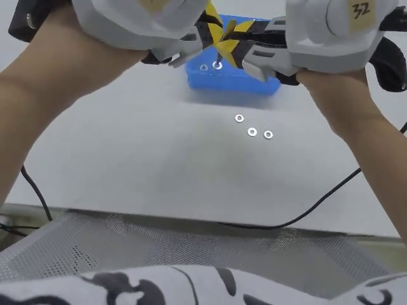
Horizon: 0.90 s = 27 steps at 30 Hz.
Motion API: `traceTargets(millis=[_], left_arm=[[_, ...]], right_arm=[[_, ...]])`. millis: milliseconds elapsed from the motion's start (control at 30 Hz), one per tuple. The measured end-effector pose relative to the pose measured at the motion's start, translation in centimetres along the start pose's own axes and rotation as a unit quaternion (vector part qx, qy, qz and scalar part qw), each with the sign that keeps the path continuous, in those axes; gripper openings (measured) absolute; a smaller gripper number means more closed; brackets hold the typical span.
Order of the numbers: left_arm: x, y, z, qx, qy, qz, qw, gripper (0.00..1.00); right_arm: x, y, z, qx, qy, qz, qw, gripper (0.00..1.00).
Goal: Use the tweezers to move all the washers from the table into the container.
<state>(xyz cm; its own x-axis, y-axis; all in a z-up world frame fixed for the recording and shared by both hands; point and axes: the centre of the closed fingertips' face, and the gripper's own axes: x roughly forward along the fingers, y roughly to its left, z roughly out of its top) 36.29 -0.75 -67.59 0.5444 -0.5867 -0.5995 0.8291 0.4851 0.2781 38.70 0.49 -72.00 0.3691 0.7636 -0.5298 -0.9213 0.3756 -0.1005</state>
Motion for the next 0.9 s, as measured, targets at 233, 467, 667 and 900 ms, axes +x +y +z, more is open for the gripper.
traceTargets(millis=[233, 467, 667, 900], left_arm=[[-0.2, -0.1, -1.3, -0.05, 0.01, 0.001, 0.9987, 0.11], [-1.0, -1.4, -2.9, -0.148, 0.003, 0.015, 0.9889, 0.42], [-1.7, -3.6, -6.8, -0.185, 0.052, 0.027, 0.981, 0.58], [-2.8, -4.2, -9.2, -0.233, 0.066, 0.059, 0.9685, 0.82]], right_arm=[[1.5, -1.0, -2.0, 0.025, 0.008, -0.006, 0.9996, 0.03], [2.6, -0.8, -3.4, 0.04, 0.016, -0.007, 0.9991, 0.03], [2.7, -0.7, -3.7, 0.034, 0.022, -0.012, 0.9991, 0.04], [2.9, -0.9, -3.8, 0.042, 0.02, -0.012, 0.9988, 0.04]])
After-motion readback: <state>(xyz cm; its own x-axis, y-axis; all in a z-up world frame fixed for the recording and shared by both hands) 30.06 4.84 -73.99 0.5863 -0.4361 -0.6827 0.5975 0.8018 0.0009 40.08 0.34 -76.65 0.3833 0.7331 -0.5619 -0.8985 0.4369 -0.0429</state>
